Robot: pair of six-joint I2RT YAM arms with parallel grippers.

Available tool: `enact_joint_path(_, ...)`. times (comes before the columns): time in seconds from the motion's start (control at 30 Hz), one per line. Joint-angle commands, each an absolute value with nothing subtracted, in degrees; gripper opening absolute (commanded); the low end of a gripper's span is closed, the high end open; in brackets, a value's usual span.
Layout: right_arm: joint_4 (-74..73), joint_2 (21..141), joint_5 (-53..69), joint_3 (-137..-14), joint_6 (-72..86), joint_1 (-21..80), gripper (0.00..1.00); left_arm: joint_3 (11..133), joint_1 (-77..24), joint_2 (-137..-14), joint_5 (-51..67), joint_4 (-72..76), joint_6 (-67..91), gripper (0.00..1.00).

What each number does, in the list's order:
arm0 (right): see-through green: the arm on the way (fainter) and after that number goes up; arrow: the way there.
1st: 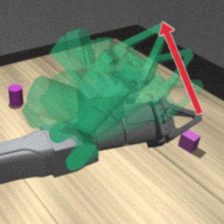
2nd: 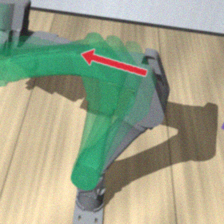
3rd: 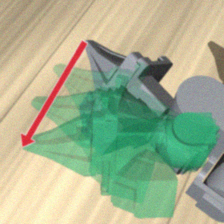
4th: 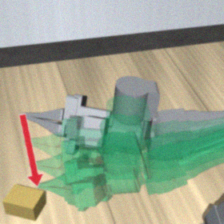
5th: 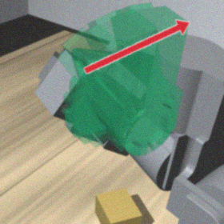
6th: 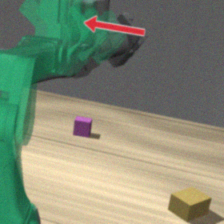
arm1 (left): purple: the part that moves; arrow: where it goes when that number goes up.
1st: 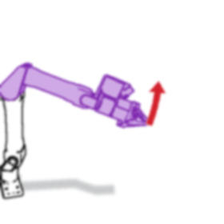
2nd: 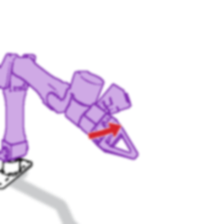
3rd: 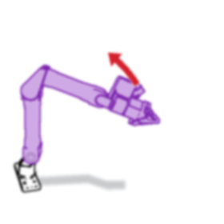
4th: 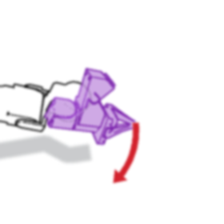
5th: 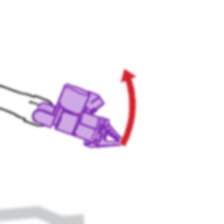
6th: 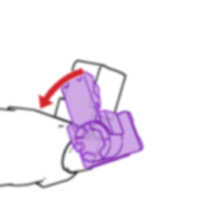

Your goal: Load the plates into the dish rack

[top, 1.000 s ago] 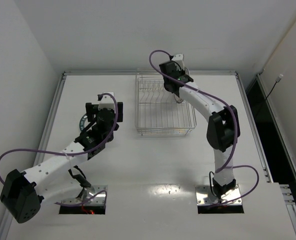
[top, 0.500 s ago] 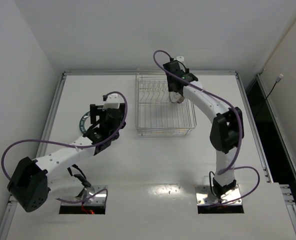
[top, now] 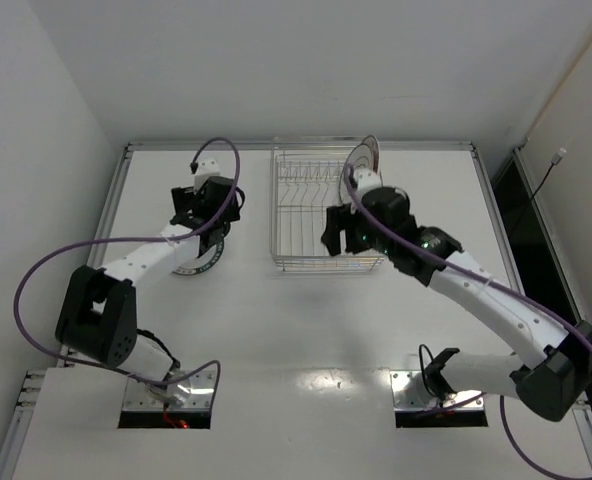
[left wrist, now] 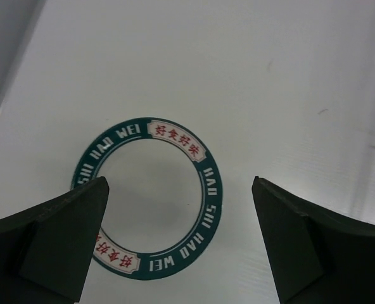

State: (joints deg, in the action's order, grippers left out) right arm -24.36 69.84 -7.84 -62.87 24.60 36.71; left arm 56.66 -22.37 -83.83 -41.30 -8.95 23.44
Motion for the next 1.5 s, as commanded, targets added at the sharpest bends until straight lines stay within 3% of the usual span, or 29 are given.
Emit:
enact_joint_path(0.0, -20.30, 68.12, -0.26, -53.38, 29.44, 41.64, 0.68, 61.07, -22.24, -88.49, -33.16, -11.69, 24.35, 0.95)
enact_joint_path(0.17, -20.40, 62.32, -1.05, -46.41, 31.73, 41.66, 0.69, 65.65, -21.71, -98.08, -28.83, -18.19, 24.35, 0.92)
enact_joint_path(0.5, -19.78, 65.13, -1.06, -45.18, 32.26, 41.66, 0.70, 65.13, -20.05, -102.74, -36.56, -23.90, 27.95, 0.92)
enact_joint_path(0.57, -19.78, 66.61, -0.53, -45.18, 32.26, 41.66, 0.70, 64.52, -19.26, -104.49, -35.16, -23.91, 27.25, 0.83)
enact_joint_path(0.6, -19.78, 66.62, -0.53, -45.18, 32.26, 41.66, 0.70, 64.51, -19.25, -104.50, -34.55, -23.21, 27.25, 0.74)
enact_joint_path(0.63, -19.78, 67.32, -0.53, -45.70, 32.26, 41.66, 0.70, 63.99, -18.73, -105.29, -33.93, -23.20, 25.85, 0.55)
enact_joint_path(0.67, -19.78, 67.32, -0.53, -45.70, 32.26, 41.66, 0.70, 63.98, -18.72, -105.29, -32.27, -22.42, 25.14, 0.48)
enact_joint_path(0.73, -19.78, 67.85, -0.53, -46.23, 32.26, 41.66, 0.70, 63.98, -18.72, -105.29, -30.94, -21.53, 23.82, 0.42)
enact_joint_path(0.93, -19.78, 68.37, -0.53, -46.23, 32.87, 41.66, 0.70, 64.51, -18.19, -109.24, -30.94, -21.45, 22.50, 0.43)
enact_joint_path(1.0, -20.30, 68.99, -0.53, -46.23, 32.87, 41.66, 0.70, 65.04, -18.19, -110.04, -31.63, -22.14, 22.50, 0.48)
enact_joint_path(1.03, -20.30, 68.99, -0.53, -46.75, 32.87, 41.66, 0.70, 65.04, -18.19, -110.04, -32.16, -22.76, 23.02, 0.51)
enact_joint_path(1.07, -20.30, 69.69, -0.53, -46.76, 32.87, 41.66, 0.70, 65.65, -18.19, -110.04, -34.26, -22.76, 23.98, 0.62)
enact_joint_path(1.13, -20.30, 69.70, -0.53, -47.28, 32.87, 41.66, 0.70, 65.65, -18.19, -110.57, -36.64, -24.34, 24.61, 0.69)
enact_joint_path(1.17, -20.82, 70.31, -0.53, -47.29, 32.87, 41.14, 0.70, 66.18, -18.19, -110.57, -37.69, -24.35, 25.39, 0.80)
enact_joint_path(1.2, -20.83, 70.31, -0.53, -47.29, 32.87, 41.13, 0.70, 66.18, -18.19, -110.57, -39.18, -24.95, 26.01, 0.81)
enact_joint_path(1.47, -21.45, 70.41, -0.53, -47.81, 32.87, 41.13, 0.70, 66.71, -17.67, -112.41, -39.90, -26.72, 26.02, 0.77)
